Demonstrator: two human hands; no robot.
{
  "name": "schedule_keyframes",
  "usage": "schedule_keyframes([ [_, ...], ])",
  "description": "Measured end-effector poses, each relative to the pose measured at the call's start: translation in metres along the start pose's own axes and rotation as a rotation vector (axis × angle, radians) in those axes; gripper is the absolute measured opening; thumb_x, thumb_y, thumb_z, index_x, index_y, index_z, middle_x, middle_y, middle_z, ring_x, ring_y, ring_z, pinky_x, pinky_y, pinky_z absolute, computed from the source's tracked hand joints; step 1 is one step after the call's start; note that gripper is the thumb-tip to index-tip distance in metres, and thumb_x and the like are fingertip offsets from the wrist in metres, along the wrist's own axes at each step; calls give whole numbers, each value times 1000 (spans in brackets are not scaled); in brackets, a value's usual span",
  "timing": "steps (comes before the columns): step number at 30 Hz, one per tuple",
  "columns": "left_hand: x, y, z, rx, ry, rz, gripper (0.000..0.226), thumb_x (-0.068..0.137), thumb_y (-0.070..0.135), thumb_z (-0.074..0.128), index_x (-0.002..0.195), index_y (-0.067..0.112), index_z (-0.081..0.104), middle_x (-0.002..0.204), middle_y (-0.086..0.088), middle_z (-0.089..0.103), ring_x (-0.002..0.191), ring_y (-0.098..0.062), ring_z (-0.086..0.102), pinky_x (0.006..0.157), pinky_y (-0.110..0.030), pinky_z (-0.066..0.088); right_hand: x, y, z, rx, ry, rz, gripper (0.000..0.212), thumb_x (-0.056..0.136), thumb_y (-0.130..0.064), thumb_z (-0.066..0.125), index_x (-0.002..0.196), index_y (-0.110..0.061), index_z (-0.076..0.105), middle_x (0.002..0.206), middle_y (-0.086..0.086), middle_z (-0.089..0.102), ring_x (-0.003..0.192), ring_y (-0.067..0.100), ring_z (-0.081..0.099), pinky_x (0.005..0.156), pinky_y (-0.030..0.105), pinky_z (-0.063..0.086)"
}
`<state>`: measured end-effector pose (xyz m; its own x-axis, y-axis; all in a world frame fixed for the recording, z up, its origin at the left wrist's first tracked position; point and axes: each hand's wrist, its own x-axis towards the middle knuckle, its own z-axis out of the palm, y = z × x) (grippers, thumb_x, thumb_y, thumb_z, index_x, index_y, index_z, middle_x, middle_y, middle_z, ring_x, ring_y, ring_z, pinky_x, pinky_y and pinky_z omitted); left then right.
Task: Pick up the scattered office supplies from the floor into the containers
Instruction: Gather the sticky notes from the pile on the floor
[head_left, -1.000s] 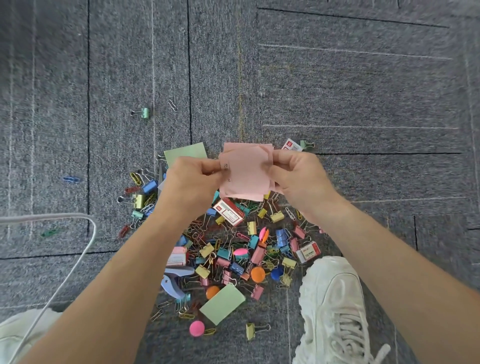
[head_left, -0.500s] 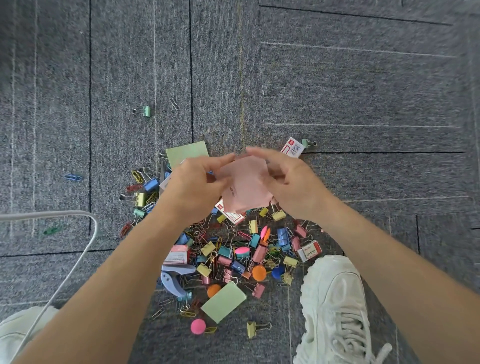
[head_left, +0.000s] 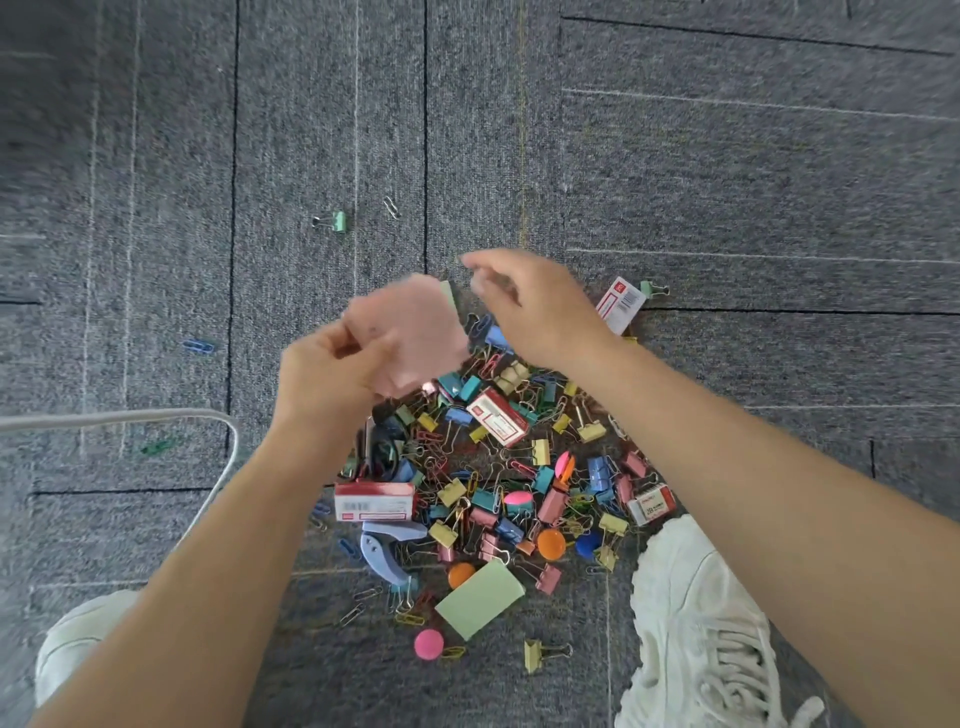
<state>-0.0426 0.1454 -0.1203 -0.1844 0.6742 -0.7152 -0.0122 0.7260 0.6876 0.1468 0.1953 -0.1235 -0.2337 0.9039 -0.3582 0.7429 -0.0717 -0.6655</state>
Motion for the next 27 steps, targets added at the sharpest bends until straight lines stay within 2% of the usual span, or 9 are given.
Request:
schedule_keyframes([
  [2,7,0,-15,-16,111,58,6,91,14,66,93,20,65,100,1,67,92,-20,68,69,-25,59,25,-9,13,-163,-56,-36,41,102,-19,49,142,-21,50,134,4,52,117,19,52,101,36,44],
  [5,15,-1,-31,-99,204,58,10,94,14,64,87,21,67,98,-3,71,97,-27,70,83,-42,59,38,-16,39,-431,-174,23,43,93,-9,53,133,-24,50,132,7,43,118,25,46,96,43,47],
  [9,15,-3,-39,-79,197,61,16,98,11,58,94,26,63,98,7,66,97,-24,68,82,-43,59,33,-12,47,-514,-60,74,24,90,-15,59,112,-15,50,120,8,49,108,26,49,87,42,49],
  [12,9,-4,-37,-78,145,76,17,100,9,55,99,24,63,99,10,64,97,-20,68,79,-41,60,26,-2,33,-316,-13,179,12,91,-11,61,91,-19,52,97,1,60,80,15,54,69,32,46],
  [14,7,-5,-33,-77,125,70,19,100,9,53,114,20,62,106,8,64,91,-15,68,69,-34,61,17,3,20,-155,71,235,12,91,-14,65,88,-19,55,89,-3,60,74,10,54,70,27,44],
  [17,4,-4,-24,-68,48,57,23,100,7,52,120,19,58,117,0,59,100,-24,66,67,-32,60,-3,-3,-1,365,177,352,10,90,-14,69,92,-20,61,84,-6,64,70,9,58,67,23,46],
  [19,0,1,-15,-77,-33,49,25,100,3,50,120,17,57,122,-4,57,107,-26,62,71,-34,61,-18,-11,-14,710,136,410,9,90,-11,69,88,-18,64,72,-8,64,63,10,53,64,25,46],
  [23,-13,15,9,-167,-260,62,43,98,-6,45,106,31,64,113,-1,68,105,-25,68,80,-41,60,-41,-20,-19,751,-79,436,7,90,-11,66,84,-15,64,83,-1,67,75,12,58,75,30,51],
  [27,-19,20,32,-170,-396,82,45,91,-8,55,114,30,66,111,-3,72,105,-25,69,86,-42,58,-49,-9,-5,817,49,557,9,89,-9,70,84,-13,64,86,3,69,72,12,63,78,35,53],
])
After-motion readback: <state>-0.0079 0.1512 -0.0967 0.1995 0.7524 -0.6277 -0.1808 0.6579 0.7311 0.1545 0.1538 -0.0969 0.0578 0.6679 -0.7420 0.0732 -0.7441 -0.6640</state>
